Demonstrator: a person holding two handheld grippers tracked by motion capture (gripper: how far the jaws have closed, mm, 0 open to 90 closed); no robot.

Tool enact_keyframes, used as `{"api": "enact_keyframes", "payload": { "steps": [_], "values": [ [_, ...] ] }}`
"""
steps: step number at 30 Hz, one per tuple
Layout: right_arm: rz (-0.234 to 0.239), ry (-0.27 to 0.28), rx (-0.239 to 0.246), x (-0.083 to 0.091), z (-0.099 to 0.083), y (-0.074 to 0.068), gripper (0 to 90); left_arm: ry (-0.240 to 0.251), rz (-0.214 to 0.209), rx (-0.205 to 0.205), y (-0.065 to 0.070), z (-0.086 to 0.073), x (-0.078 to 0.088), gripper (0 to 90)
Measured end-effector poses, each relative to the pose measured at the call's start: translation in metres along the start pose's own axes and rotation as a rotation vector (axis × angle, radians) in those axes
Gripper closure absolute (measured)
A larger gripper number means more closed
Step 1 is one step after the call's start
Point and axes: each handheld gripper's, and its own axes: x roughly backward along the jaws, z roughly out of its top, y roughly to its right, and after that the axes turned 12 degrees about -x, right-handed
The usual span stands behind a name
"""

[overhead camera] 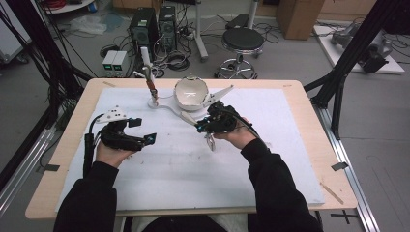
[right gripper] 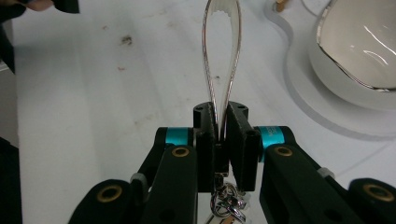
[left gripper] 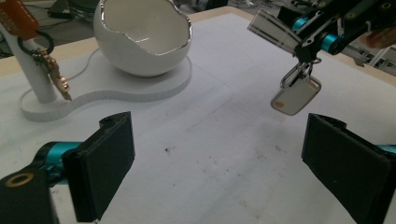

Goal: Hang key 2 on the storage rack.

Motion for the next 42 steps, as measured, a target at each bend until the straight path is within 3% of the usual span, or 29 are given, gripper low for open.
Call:
{"api": "enact_keyframes", "payload": {
  "steps": [10,23,34,42],
  "values": [
    [0.035,-0.015,0.020,-0.015,0.006,-0.012,82.3,0.008,-0.040,-0.013,0.005,0.011,-0.013,21.0],
    [0.077,-0.015,0.055,-0.022,0.010,-0.025,82.3,-0.007,-0.093,-0.040,0.013,0.022,-0.027,21.7],
    [0.124,0.015,0.085,-0.023,0.015,-0.034,82.3,0.002,-0.121,-0.034,0.016,0.024,-0.032,23.3],
    [0.131,0.020,0.095,-0.026,0.016,-0.038,82.3,0.022,-0.143,-0.044,0.017,0.024,-0.031,37.4]
  ]
}}
